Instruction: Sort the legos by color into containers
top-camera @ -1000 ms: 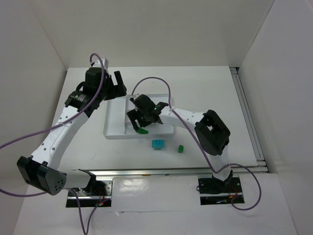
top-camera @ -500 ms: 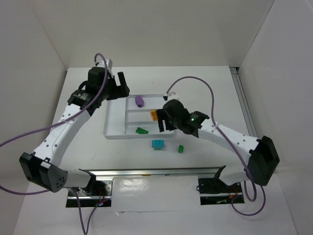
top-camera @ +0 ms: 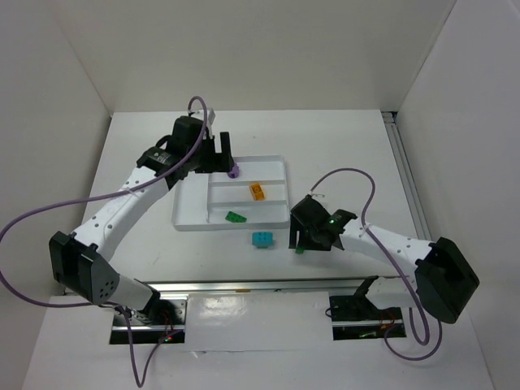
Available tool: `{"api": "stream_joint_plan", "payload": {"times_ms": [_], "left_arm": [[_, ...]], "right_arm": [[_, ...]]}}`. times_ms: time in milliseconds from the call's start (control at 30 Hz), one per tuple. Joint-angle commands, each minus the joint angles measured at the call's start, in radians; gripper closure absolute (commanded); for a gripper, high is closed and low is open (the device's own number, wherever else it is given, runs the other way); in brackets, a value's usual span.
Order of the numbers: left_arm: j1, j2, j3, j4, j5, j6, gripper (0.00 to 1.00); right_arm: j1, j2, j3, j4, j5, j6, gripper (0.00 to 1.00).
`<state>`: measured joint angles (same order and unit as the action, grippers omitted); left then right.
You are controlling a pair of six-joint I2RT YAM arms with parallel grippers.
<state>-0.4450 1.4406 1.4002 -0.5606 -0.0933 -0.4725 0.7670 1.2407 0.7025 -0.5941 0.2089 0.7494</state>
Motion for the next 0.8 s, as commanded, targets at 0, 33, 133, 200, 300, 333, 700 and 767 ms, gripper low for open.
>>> {"api": "stream_joint_plan", "payload": {"times_ms": [0,33,133,200,300,333,700,767], "left_arm": [[-0.001,-0.006,0.025,-0.001,-0.037,0.008,0.00],[-0.001,-0.006,0.025,-0.011,-0.064,-0.001,0.00],[0.011,-0.020,0.034,-0.022,-0.094,-0.020,0.00],[0.020,-0.036,0.043,-0.022,-0.105,-0.020,0.00],[0.029,-0.057,0.062,-0.022,-0.115,-0.002,0.00],[0.029,-0.057,0.062,-0.022,-0.115,-0.002,0.00],[0.058,-0.068,0.180,-0.062,-0.100,0.038,0.00],[0.068,-0.077,0.194,-0.062,-0.100,0.038,0.00]], "right_arm": [[-0.050,-0.027,-0.064,0.131,-0.060,0.053,0.23],[-0.078,-0.027,-0.064,0.142,-0.081,0.036,0.24],[-0.098,-0.006,-0.074,0.172,-0.092,0.008,0.27],[-0.098,0.018,-0.074,0.186,-0.101,-0.005,0.30],[-0.098,0.058,-0.061,0.195,-0.101,-0.031,0.41],[-0.098,0.059,-0.051,0.195,-0.112,-0.032,0.45],[-0.061,-0.010,0.130,0.085,0.026,-0.102,0.70],[-0.049,-0.006,0.207,0.108,0.026,-0.139,0.72]]}}
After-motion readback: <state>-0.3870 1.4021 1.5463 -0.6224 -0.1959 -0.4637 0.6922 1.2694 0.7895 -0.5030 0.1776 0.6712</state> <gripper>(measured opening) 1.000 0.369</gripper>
